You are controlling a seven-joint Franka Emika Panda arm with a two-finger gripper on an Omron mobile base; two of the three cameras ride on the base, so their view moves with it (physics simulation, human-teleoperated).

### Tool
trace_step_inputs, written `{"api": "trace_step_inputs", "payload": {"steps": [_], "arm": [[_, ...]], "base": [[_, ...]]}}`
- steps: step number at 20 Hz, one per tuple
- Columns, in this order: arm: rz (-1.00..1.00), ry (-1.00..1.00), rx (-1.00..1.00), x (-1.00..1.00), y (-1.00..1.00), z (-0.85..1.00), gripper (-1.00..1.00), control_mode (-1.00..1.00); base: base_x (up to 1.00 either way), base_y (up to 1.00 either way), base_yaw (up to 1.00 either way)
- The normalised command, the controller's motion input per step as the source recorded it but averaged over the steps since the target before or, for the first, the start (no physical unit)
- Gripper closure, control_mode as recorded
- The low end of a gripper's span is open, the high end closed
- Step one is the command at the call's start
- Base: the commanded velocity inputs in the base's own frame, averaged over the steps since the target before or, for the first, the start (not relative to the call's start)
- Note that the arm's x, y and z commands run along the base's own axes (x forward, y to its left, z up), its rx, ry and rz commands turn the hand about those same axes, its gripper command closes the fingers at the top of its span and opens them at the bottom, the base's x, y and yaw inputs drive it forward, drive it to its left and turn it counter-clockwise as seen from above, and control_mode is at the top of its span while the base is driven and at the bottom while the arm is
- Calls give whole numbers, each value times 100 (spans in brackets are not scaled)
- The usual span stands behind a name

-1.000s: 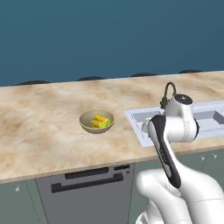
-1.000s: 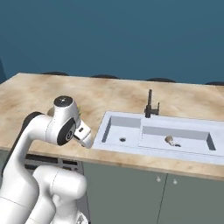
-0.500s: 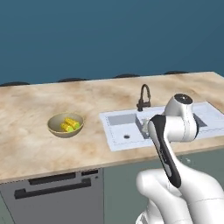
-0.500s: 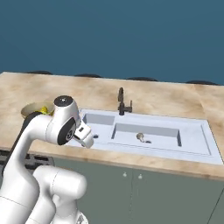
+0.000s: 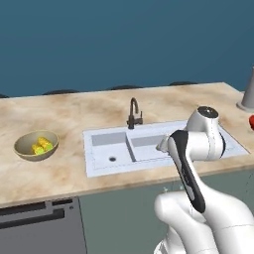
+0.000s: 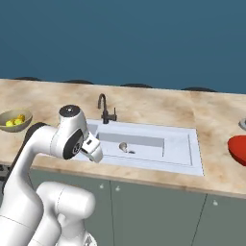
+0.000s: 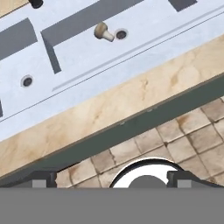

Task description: Pick the corns from the cabinet and place them in one bowl. Pick the mushroom from the sink and place it in the other bowl.

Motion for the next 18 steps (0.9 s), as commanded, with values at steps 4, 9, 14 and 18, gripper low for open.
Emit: {"api": "trace_step_inputs", "payload": {"steps": [4,9,14,18], "arm": [[0,0,0,0,0,0,-100,100],[0,0,0,0,0,0,-100,100],[0,0,0,0,0,0,-100,100],[0,0,0,0,0,0,-100,100]], "base": [[2,-66,0],[6,-65,0],[8,-64,0],[14,-61,0]]}}
